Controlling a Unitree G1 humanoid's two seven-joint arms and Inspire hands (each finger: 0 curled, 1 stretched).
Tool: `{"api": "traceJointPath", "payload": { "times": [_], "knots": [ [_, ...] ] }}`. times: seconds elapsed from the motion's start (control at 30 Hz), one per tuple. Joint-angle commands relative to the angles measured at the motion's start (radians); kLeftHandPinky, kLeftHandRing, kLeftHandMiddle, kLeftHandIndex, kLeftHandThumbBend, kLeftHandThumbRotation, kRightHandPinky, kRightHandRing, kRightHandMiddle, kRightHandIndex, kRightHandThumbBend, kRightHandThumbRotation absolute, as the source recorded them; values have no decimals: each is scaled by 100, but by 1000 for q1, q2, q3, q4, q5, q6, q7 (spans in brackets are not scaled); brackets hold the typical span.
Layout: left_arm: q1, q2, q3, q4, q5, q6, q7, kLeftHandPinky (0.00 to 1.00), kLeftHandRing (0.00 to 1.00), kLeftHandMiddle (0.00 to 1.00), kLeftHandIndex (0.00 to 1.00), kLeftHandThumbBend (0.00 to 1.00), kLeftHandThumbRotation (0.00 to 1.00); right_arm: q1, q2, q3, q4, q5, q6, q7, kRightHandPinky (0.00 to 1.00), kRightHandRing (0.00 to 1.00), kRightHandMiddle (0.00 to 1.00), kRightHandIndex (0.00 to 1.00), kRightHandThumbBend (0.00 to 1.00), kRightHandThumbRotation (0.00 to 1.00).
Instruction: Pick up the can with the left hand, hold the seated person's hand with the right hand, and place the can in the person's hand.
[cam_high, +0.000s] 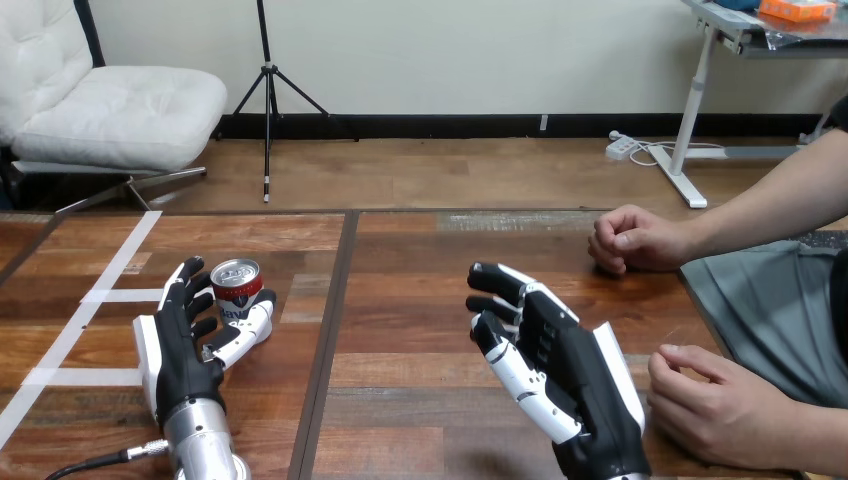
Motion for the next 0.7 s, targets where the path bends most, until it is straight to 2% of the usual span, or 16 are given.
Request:
{"api": "traceJointPath", "payload": {
  "times": [0.0, 0.3, 0.4, 0.67],
  "knots": [
    [-87, 23, -18, 3, 10, -3, 1, 77, 83, 84, 85, 64, 2, 19, -2, 14, -79, -19, -33, -13, 72, 80, 83, 80, 45, 55],
    [-93, 28, -26, 12, 17, 16, -6, 78, 84, 86, 86, 65, 2, 35, -17, 27, -125, -25, -40, -11, 71, 81, 85, 81, 43, 56],
    [-99, 32, -36, 14, 28, 49, -7, 79, 85, 87, 87, 66, 3, 41, -23, 32, -140, -14, -34, -7, 71, 81, 85, 81, 42, 56],
    [-112, 45, -69, 14, 62, 126, -1, 84, 90, 93, 93, 70, 16, 50, -32, 39, -163, -14, -24, -11, 72, 81, 84, 81, 43, 56]
  ]
}}
